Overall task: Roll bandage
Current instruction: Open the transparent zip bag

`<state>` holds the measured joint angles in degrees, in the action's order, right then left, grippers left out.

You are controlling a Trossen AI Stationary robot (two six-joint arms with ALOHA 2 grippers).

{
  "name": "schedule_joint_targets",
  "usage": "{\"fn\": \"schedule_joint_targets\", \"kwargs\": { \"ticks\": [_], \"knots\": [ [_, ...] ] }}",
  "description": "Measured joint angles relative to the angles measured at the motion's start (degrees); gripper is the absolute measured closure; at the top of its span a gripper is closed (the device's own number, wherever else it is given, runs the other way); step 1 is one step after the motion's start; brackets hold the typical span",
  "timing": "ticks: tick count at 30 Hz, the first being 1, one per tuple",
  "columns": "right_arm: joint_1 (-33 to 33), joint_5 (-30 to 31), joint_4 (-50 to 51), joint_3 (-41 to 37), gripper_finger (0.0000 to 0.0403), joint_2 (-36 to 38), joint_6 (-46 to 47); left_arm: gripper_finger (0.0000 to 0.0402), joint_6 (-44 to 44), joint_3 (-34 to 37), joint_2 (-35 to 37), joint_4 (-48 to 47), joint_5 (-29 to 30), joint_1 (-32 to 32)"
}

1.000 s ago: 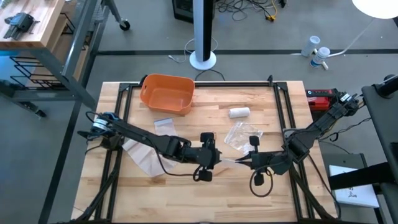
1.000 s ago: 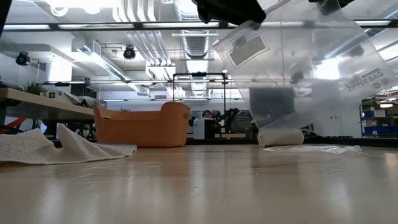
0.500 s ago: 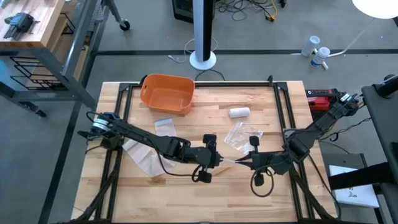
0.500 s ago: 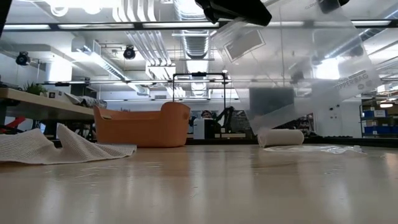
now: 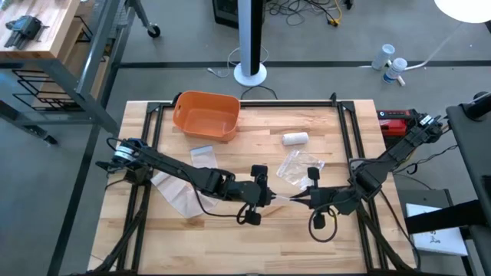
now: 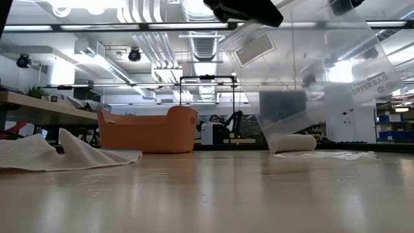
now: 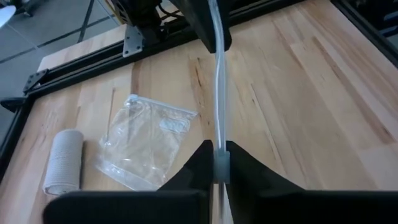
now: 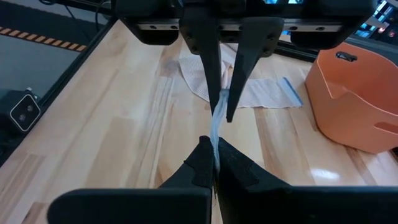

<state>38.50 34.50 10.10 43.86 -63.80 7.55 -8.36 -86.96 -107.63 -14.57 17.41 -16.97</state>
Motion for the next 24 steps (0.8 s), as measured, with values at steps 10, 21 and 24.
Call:
{"fn": "schedule_joint_targets", "kwargs": {
  "ticks": [10, 21, 24],
  "knots": [
    [1.1, 0.3, 0.5, 0.0, 0.0403, 2.0, 0.3, 0.0391, -1.5, -0.2, 0.1, 0.3, 0.0, -0.1],
    [3.2, 0.1, 5.7, 0.0, 0.0402, 6.5, 3.7, 0.0391, -0.6, -0.2, 0.2, -2.3, 0.0, -0.1],
    [3.6, -0.8, 6.2, 0.0, 0.0402, 7.7, 4.4, 0.0391, 0.5, 0.3, 0.6, -6.3, 0.1, -0.1]
  ]
}}
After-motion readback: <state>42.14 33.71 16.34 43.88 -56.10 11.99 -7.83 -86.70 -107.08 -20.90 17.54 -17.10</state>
